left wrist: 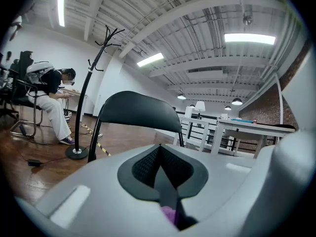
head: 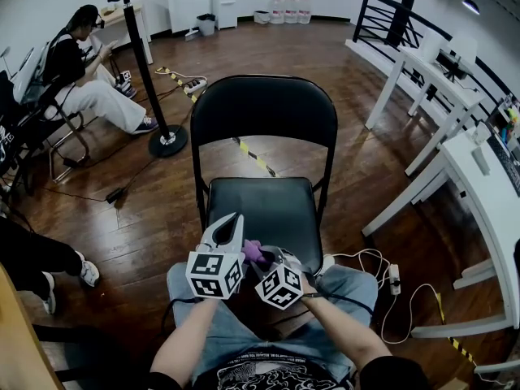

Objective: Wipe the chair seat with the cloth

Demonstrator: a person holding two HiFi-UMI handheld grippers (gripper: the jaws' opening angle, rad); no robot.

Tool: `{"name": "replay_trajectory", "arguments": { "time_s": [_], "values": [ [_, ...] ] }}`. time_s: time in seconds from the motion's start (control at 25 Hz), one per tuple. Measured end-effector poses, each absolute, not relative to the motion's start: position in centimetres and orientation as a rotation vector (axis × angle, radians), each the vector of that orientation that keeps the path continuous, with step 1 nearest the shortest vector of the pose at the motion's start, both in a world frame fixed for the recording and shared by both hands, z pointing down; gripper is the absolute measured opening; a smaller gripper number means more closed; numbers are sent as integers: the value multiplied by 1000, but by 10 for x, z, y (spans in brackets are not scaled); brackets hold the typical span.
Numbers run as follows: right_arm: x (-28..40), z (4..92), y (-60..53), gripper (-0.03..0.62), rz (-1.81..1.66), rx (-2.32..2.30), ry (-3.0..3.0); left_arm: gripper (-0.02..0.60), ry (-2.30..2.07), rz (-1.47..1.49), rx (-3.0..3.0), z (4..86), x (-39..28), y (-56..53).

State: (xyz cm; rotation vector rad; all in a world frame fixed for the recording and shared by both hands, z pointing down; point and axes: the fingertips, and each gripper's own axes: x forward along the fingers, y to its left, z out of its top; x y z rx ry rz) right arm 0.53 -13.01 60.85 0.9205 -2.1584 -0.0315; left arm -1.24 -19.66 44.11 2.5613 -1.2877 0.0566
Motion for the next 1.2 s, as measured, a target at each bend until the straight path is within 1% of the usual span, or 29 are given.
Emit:
{"name": "replay_trajectory", "arguments": {
  "time_s": [0.32,0.56,0.84,1.2],
  "values": [
    [41,557,-197,87,-88,1076,-2142,3,-1267,21,2579,431,-5,-204],
    [64,540,-242,87,-131,1123,-2104,3,-1259,-5,2585,423,-4,-216],
    [89,553,-294,87,-164,1100,-2043,3,-1263,52,2584,437,4,-234],
    [114,597,-349,87,-155,1051,-1989,3,-1271,115,2556,454,8,-257]
  ]
}}
